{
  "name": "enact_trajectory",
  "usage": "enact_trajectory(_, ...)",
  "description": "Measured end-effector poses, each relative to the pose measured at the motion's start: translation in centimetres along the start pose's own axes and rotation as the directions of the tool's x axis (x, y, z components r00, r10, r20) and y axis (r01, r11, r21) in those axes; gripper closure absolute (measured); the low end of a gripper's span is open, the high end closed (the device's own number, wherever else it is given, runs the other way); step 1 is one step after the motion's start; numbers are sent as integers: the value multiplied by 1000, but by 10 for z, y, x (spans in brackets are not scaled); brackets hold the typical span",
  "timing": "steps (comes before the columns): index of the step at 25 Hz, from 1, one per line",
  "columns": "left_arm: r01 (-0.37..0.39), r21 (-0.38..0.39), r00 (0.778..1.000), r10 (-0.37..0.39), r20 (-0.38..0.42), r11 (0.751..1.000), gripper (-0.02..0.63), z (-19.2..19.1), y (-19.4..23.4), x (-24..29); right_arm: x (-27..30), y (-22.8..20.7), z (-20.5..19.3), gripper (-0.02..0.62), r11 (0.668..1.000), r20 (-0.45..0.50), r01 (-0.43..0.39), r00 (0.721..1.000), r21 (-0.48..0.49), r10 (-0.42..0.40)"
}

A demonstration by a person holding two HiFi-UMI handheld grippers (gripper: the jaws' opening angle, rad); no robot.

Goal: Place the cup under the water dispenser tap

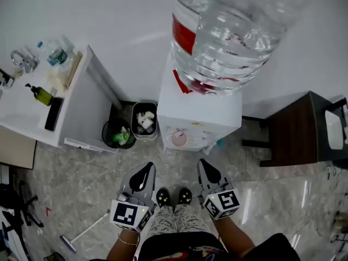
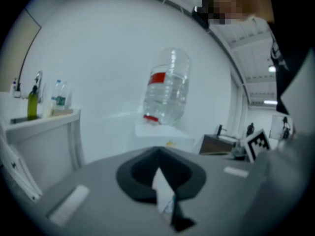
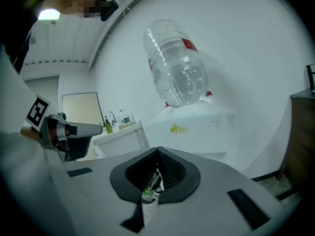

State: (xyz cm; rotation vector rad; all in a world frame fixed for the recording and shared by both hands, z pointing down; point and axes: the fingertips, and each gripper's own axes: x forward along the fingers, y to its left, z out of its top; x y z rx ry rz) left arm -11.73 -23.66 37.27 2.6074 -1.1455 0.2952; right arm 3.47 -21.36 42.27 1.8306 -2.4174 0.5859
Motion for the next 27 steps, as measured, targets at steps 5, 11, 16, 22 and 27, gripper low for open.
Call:
enact_trajectory(5,88,27,989,-91,117,996,608,83,-42,-34,-40,59,106,581,985,73,-122,989,-125,132)
enact_trajectory(11,121,120,984,-135,120,985,607,95,-67,-52,-85,73,113,581,989,74,-107,991,-98,115)
enact_trajectory(16,134,112,981,-148,127,985,607,100,-66,-54,-93,72,111,581,991,76,-97,992,-88,104)
enact_trajectory(22,146,113,979,-160,128,983,607,103,-70,-54,-91,76,120,581,991,100,-97,989,-97,106)
enact_trajectory(27,142,124,979,-157,126,982,608,104,-63,-53,-89,83,118,581,989,88,-108,989,-99,117)
